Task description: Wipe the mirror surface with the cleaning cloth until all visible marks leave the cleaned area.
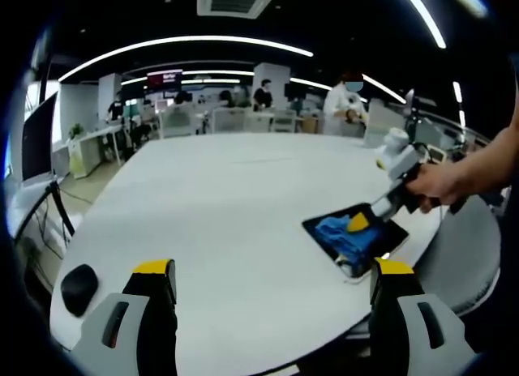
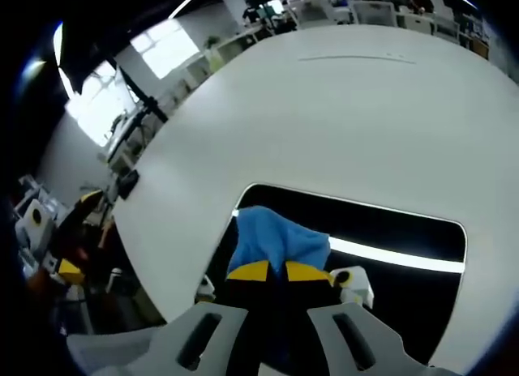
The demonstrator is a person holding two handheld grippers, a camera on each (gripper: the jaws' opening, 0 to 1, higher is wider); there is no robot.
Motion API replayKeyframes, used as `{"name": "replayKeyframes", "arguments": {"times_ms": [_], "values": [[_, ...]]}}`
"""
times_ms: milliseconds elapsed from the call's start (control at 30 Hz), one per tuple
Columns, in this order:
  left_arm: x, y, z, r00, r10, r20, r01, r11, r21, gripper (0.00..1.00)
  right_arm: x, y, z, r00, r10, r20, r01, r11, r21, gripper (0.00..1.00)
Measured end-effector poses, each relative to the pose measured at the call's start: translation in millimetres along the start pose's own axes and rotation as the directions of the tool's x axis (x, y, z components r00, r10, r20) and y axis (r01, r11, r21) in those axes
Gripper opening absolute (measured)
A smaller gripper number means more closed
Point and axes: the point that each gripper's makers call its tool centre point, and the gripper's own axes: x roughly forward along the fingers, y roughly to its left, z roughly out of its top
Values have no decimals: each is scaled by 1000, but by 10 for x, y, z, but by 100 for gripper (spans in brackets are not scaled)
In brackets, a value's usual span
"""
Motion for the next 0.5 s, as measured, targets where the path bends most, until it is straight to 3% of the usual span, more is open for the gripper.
{"name": "replayKeyframes", "arguments": {"times_ms": [500], "values": [[76,-51,22,1000,-19,-3,19,1000,4,100,-204,-355,-89,1000,-5,1,5,1000,25,1]]}}
